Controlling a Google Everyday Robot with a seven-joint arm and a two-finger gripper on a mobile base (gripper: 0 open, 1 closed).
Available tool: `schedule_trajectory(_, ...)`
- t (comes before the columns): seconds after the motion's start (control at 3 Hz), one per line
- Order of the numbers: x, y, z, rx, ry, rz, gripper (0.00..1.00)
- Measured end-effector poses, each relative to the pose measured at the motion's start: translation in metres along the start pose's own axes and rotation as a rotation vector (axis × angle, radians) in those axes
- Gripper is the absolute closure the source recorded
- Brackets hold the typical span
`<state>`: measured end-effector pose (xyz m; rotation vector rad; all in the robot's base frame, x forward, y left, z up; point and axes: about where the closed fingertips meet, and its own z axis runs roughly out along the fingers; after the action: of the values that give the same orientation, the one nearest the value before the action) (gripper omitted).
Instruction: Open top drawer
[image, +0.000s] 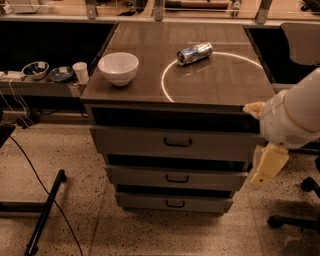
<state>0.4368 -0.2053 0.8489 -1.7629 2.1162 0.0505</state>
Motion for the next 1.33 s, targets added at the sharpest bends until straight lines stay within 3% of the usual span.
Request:
schedule_trajectory(0.33, 0.002, -0.008, 0.017, 0.048, -0.017, 0.0, 0.0)
schedule_trajectory(0.67, 0.01, -0.017, 0.035, 0.054, -0.043, 0.022, 0.0)
schedule_trajectory(1.33, 0.035, -0.044, 0.116, 0.028, -0.083, -0.041, 0.0)
